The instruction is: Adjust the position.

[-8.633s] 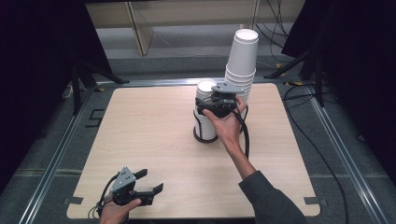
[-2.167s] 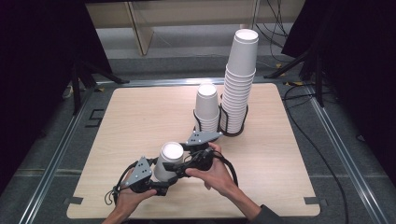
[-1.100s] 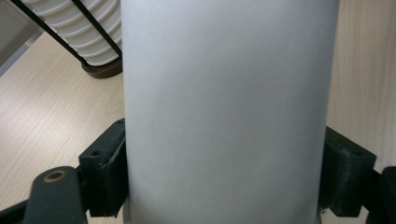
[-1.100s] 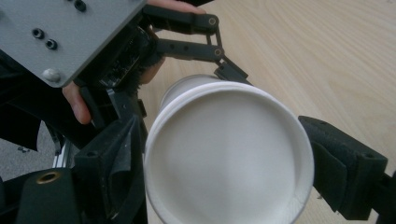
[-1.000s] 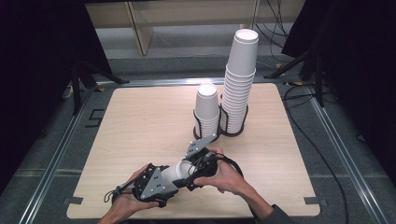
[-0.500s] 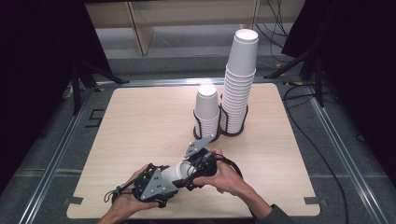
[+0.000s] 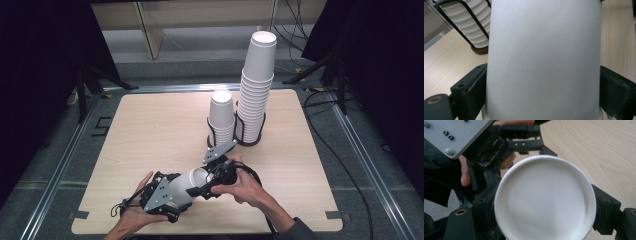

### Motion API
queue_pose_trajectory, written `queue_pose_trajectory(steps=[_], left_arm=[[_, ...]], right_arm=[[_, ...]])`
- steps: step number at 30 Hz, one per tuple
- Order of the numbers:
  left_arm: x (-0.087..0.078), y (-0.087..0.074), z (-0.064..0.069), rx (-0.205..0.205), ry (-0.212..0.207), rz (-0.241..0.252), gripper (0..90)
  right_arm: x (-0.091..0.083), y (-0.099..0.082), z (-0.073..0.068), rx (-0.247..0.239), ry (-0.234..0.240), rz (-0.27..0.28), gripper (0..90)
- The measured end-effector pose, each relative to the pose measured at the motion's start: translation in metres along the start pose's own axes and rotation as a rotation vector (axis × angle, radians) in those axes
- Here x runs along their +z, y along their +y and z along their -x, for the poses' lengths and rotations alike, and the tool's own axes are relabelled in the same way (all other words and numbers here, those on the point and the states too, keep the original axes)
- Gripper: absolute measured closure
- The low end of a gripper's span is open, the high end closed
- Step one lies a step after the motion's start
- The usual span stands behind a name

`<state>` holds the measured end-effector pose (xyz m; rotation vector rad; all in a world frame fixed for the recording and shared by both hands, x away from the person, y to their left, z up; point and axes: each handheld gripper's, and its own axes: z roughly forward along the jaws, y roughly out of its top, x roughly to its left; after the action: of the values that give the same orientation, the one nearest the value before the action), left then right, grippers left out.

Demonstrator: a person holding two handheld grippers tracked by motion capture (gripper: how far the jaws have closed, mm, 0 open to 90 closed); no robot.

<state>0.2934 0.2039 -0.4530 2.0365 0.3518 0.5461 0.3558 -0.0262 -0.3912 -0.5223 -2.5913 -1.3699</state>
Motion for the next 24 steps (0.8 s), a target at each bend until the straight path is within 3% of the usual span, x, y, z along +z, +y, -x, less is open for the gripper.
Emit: queue_pose_trajectory(steps=[1,4,7,9,10,13,14,15,20,22,24], left_arm=[[-0.001,0.000,-0.001,-0.015,0.001,0.015,6.8],[-0.005,0.001,-0.004,-0.033,0.002,0.081,5.7],[-0.006,0.001,-0.005,-0.041,-0.001,0.113,4.7],[-0.008,0.002,-0.005,-0.060,0.004,0.122,4.0],[-0.008,0.001,-0.006,-0.071,0.003,0.139,3.7],[-0.008,0.000,-0.007,-0.125,0.007,0.187,3.6],[-0.010,0.000,-0.008,-0.132,0.012,0.182,3.6],[-0.010,0.000,-0.009,-0.142,0.015,0.199,3.4],[-0.010,0.001,-0.008,-0.161,0.020,0.250,2.4],[-0.011,0.002,-0.007,-0.155,0.021,0.257,2.2],[-0.010,0.002,-0.006,-0.155,0.018,0.290,2.0]], right_arm=[[-0.001,0.001,0.001,-0.013,0.004,0.016,24.4],[-0.009,0.002,0.004,0.018,0.034,0.057,24.6],[-0.014,0.003,0.005,0.012,0.038,0.081,24.7],[-0.015,0.003,0.005,0.023,0.046,0.090,24.8],[-0.017,0.003,0.004,0.050,0.054,0.101,24.8],[-0.021,0.005,0.007,0.039,0.056,0.133,24.9],[-0.021,0.005,0.007,0.039,0.056,0.133,24.9],[-0.021,0.005,0.006,0.057,0.074,0.144,25.0],[-0.027,0.006,0.007,0.088,0.096,0.188,25.0],[-0.026,0.006,0.008,0.075,0.099,0.205,25.0],[-0.026,0.006,0.006,0.111,0.140,0.210,25.0]])
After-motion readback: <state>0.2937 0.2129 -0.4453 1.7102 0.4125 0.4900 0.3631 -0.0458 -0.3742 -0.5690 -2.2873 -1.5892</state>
